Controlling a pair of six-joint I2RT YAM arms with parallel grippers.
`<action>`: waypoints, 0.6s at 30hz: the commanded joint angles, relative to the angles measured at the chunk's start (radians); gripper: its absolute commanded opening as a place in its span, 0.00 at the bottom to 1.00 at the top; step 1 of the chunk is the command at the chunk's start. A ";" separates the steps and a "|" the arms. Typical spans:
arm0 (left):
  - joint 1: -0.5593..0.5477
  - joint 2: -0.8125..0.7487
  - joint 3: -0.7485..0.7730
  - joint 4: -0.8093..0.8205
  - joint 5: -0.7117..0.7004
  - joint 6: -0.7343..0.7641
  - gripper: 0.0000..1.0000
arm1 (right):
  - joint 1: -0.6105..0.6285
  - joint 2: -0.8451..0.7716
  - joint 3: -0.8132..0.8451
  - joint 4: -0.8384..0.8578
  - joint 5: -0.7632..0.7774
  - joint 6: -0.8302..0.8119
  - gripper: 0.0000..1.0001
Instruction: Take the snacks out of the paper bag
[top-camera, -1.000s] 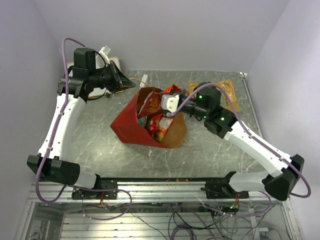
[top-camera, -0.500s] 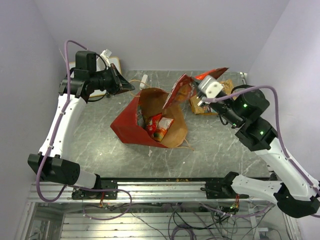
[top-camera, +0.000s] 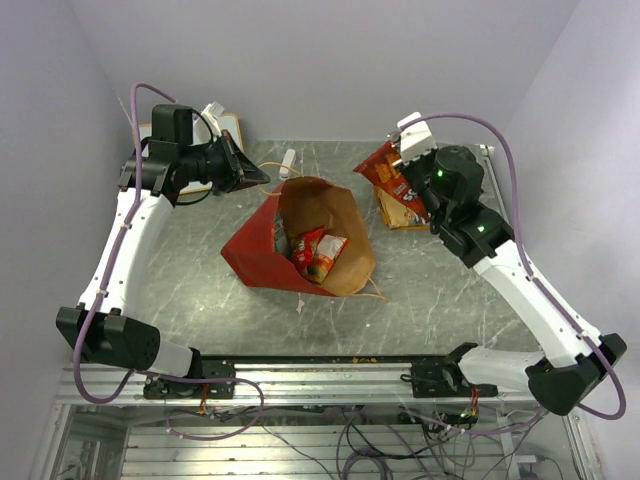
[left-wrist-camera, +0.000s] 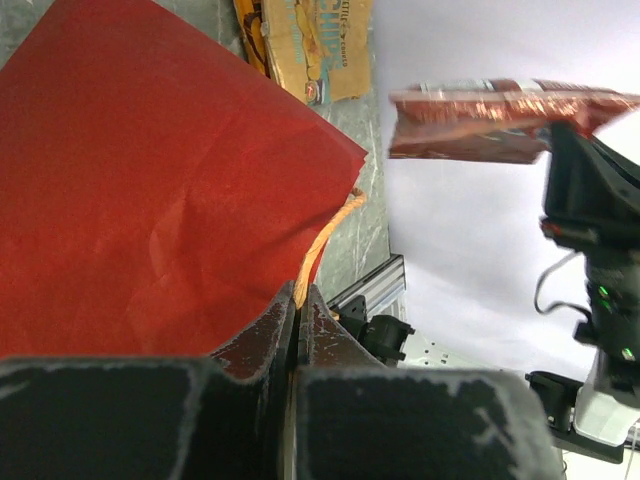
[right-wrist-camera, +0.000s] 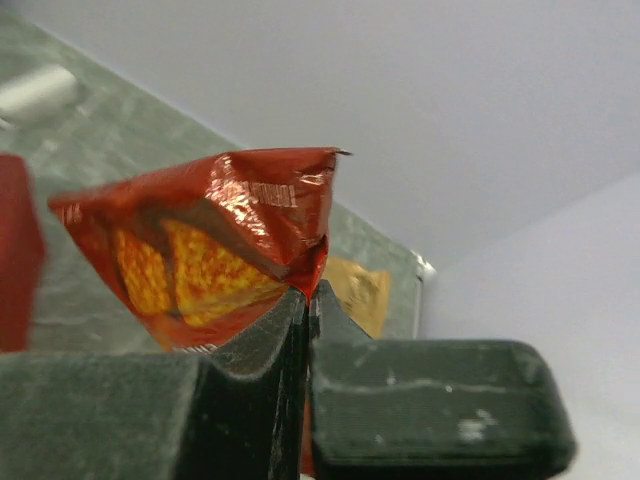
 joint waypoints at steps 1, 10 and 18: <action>0.008 -0.038 0.000 0.032 0.033 0.002 0.07 | -0.137 -0.012 -0.078 0.036 -0.095 -0.078 0.00; 0.009 -0.025 -0.001 0.030 0.039 0.006 0.07 | -0.356 -0.041 -0.282 0.155 -0.446 -0.358 0.00; 0.009 0.015 0.038 0.015 0.049 0.013 0.07 | -0.483 0.069 -0.301 0.102 -0.742 -0.591 0.00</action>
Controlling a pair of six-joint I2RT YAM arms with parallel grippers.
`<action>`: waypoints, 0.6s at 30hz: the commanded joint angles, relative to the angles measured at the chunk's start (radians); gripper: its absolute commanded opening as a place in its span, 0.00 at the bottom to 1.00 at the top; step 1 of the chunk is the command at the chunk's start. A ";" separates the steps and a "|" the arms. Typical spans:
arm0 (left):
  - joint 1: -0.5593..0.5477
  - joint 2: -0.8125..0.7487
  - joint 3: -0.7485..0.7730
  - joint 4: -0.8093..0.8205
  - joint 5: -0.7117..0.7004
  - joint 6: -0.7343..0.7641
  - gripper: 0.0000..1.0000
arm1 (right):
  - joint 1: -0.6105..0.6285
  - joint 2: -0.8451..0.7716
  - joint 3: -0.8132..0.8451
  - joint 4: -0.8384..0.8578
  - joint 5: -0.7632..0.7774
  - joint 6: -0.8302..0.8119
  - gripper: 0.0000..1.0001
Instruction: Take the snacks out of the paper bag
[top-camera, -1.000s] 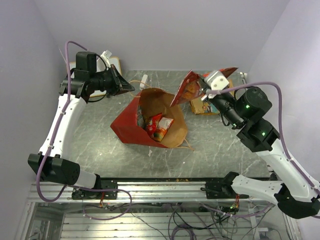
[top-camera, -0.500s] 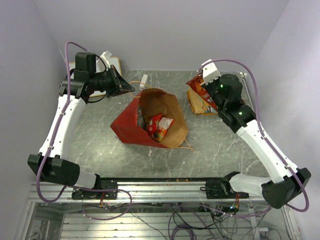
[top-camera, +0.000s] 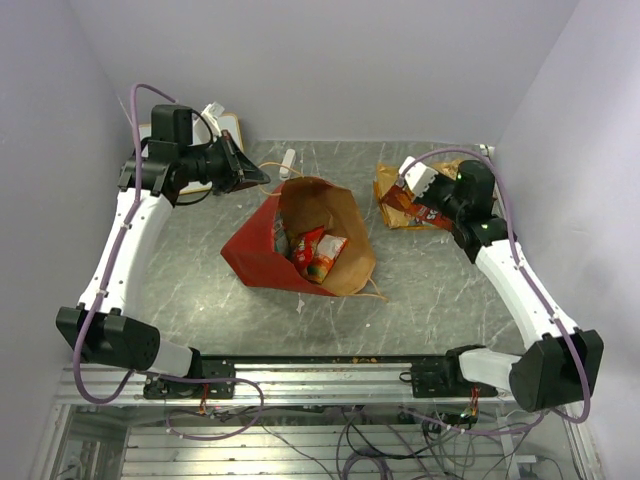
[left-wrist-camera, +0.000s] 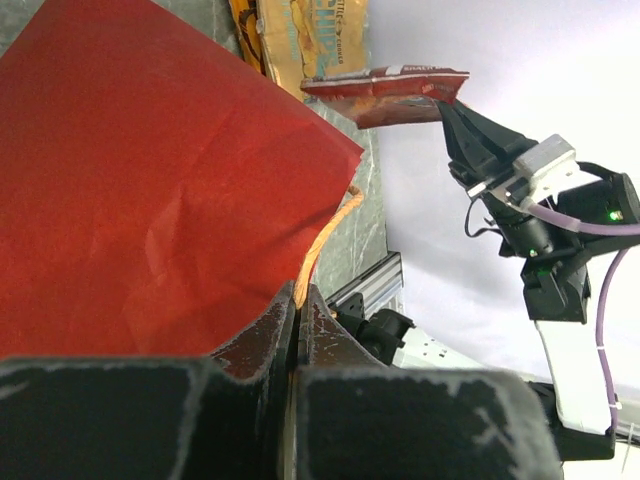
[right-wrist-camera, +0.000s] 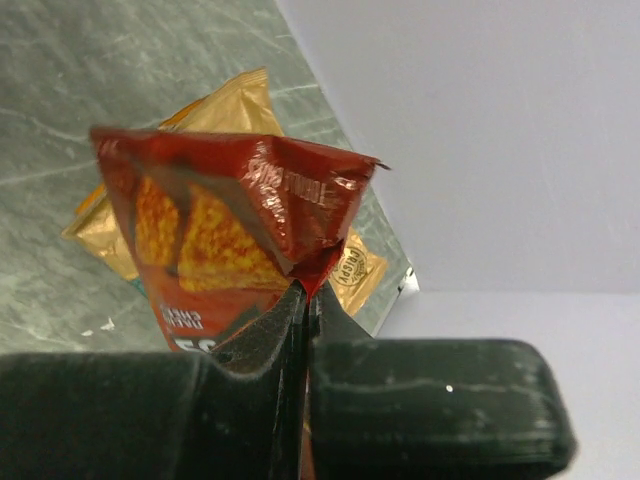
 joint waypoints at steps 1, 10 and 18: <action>0.007 0.025 0.048 0.005 0.034 0.017 0.07 | -0.061 0.070 0.033 0.000 -0.193 -0.182 0.00; 0.008 0.044 0.049 -0.006 0.044 0.027 0.07 | -0.092 0.177 0.055 -0.046 -0.186 -0.351 0.00; 0.007 0.067 0.074 -0.011 0.044 0.031 0.07 | -0.093 0.287 0.104 -0.073 -0.165 -0.449 0.00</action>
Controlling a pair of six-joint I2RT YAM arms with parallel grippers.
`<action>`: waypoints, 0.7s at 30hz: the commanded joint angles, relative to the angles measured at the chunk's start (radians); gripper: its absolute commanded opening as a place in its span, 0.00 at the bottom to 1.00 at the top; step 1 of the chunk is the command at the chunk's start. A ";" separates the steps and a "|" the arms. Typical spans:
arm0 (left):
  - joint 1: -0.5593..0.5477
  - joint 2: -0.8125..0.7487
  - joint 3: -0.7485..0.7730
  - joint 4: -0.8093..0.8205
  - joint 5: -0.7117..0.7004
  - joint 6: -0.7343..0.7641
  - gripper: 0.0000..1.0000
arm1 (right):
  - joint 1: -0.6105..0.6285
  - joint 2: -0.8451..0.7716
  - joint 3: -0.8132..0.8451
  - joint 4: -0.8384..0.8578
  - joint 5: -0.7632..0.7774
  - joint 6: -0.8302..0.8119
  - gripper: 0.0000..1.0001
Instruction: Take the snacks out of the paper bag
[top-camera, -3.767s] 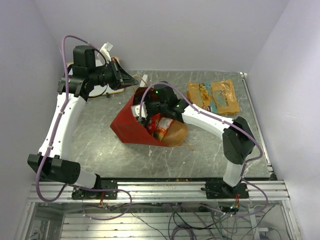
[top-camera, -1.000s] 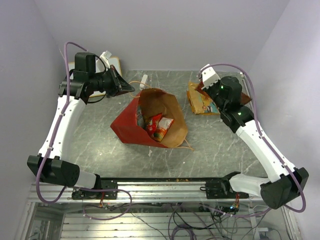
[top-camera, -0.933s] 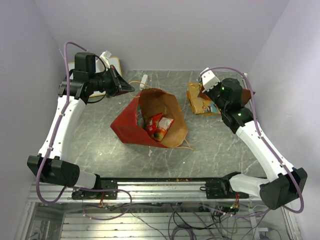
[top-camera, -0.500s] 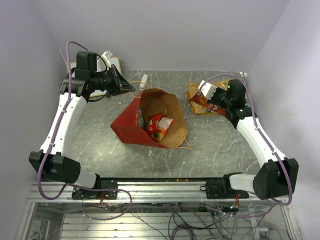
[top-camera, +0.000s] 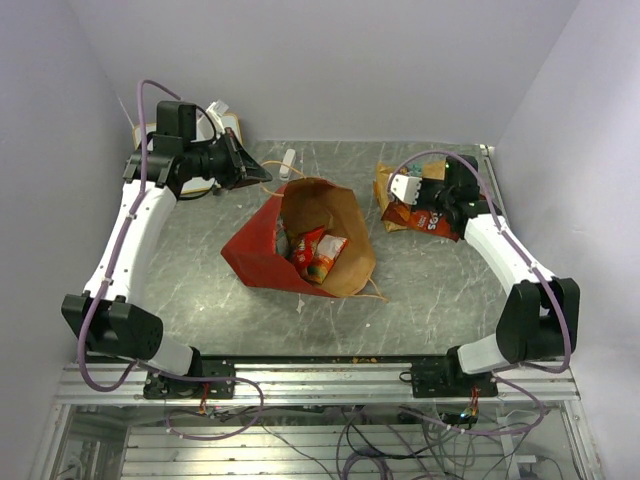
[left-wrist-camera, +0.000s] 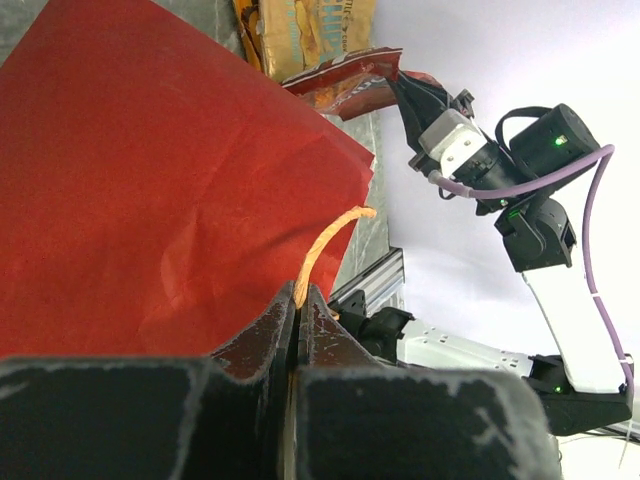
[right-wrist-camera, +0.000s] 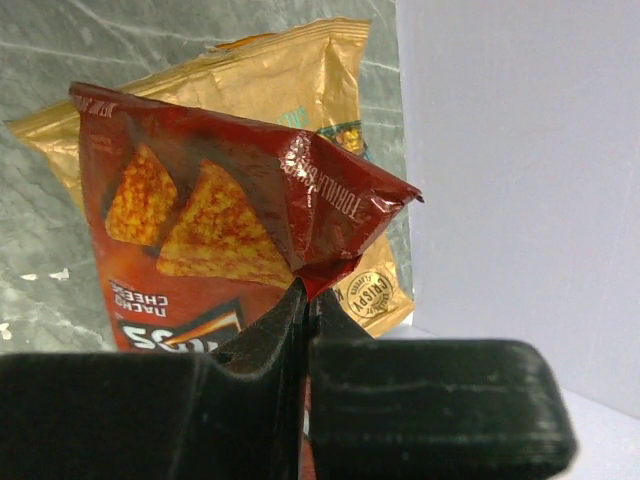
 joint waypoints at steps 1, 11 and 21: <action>0.006 0.014 0.041 -0.003 0.026 0.015 0.07 | -0.007 0.045 0.044 0.010 0.008 -0.076 0.00; 0.014 0.036 0.059 -0.013 0.020 0.020 0.07 | -0.006 0.178 0.132 0.029 0.036 -0.155 0.00; 0.027 0.078 0.106 -0.029 0.011 0.020 0.07 | -0.004 0.327 0.215 0.076 0.045 -0.222 0.00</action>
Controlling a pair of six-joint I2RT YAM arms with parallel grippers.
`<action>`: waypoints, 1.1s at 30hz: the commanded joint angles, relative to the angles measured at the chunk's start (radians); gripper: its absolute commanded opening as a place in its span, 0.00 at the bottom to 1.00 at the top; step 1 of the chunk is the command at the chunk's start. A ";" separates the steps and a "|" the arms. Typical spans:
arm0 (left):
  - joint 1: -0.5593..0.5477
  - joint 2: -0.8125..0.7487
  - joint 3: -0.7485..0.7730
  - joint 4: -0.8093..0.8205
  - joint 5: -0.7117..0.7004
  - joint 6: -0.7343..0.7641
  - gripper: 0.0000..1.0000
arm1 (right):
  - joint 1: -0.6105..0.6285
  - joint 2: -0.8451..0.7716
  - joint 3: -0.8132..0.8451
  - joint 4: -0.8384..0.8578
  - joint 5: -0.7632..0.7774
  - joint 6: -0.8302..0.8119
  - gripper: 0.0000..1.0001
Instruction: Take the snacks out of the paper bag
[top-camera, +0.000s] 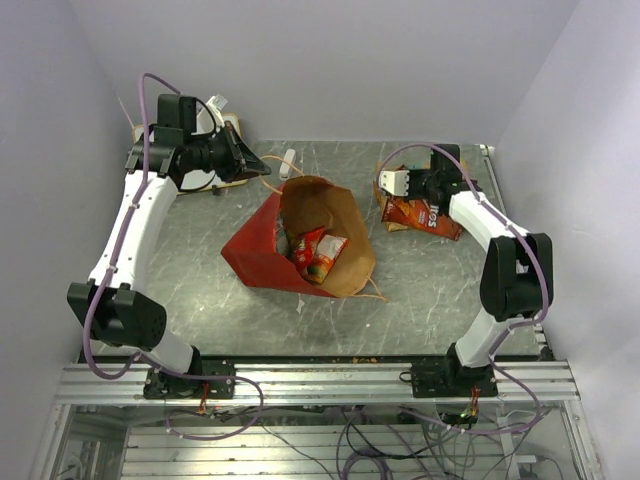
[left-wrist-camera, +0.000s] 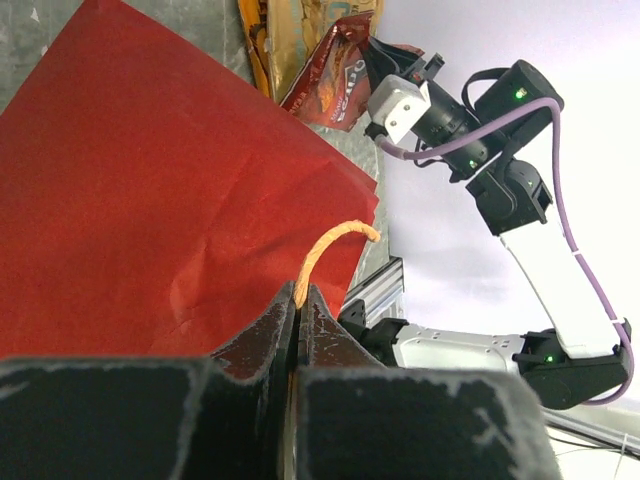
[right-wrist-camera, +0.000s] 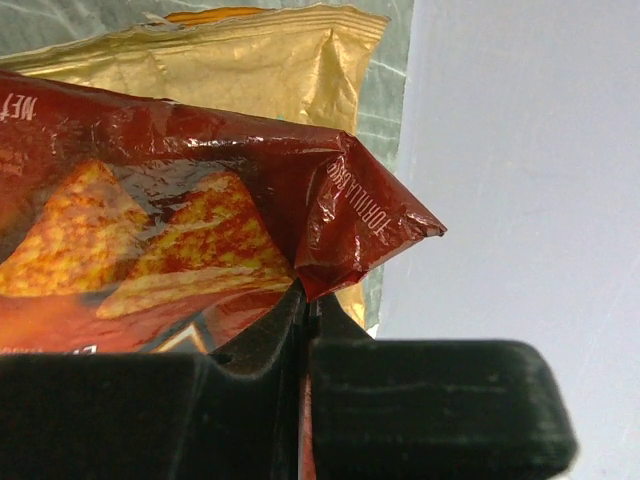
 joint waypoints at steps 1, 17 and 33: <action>0.016 0.020 0.049 -0.020 0.010 0.019 0.07 | -0.004 0.071 0.074 0.039 -0.011 -0.038 0.00; 0.042 0.038 0.060 -0.020 -0.010 0.002 0.07 | 0.018 0.220 0.125 0.083 -0.099 -0.010 0.00; 0.041 0.000 -0.013 0.093 0.063 -0.082 0.07 | 0.072 0.020 0.050 0.357 0.137 0.572 0.57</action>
